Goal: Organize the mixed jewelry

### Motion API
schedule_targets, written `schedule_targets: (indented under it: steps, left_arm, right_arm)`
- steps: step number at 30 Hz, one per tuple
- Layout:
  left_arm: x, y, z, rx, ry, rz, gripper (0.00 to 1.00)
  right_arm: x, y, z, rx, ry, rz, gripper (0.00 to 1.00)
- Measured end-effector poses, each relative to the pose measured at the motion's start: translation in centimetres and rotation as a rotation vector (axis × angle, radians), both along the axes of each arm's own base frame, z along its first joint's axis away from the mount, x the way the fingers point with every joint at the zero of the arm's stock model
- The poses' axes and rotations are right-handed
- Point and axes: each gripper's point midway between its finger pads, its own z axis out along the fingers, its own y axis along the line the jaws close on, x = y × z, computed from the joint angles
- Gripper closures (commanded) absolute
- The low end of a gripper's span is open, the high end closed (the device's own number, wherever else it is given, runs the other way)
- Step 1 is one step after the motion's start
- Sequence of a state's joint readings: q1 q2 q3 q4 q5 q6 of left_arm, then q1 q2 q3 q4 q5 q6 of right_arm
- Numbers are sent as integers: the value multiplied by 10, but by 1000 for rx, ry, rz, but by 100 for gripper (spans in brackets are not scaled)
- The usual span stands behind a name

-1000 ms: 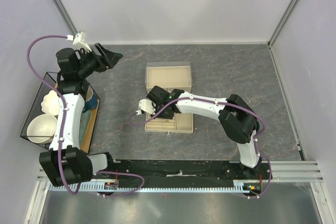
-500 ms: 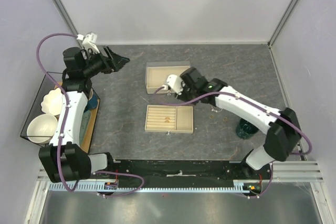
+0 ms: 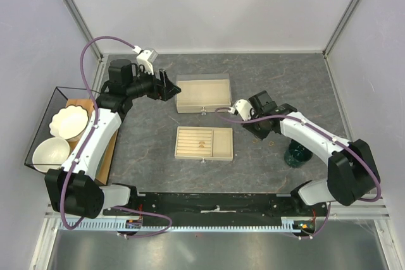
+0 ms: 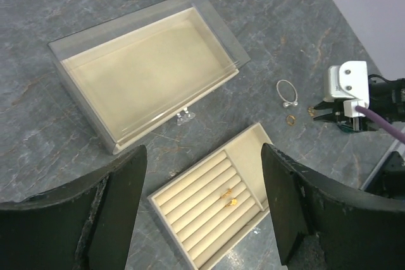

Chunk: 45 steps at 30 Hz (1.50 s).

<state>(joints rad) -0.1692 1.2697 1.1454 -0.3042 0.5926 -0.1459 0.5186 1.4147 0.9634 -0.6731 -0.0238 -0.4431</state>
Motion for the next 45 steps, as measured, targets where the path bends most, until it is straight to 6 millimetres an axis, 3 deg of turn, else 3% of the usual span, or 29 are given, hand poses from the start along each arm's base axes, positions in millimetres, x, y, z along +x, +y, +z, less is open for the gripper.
schedule_targets:
  steps: [24,45]
  left_arm:
    - [2,3,-3,27,-16,5,20]
    - [2,3,-5,30,-13,4,20]
  right_arm:
    - [-5,12,-46,49,136,-38,74]
    - [-1,10,-62,13,149,-30,75]
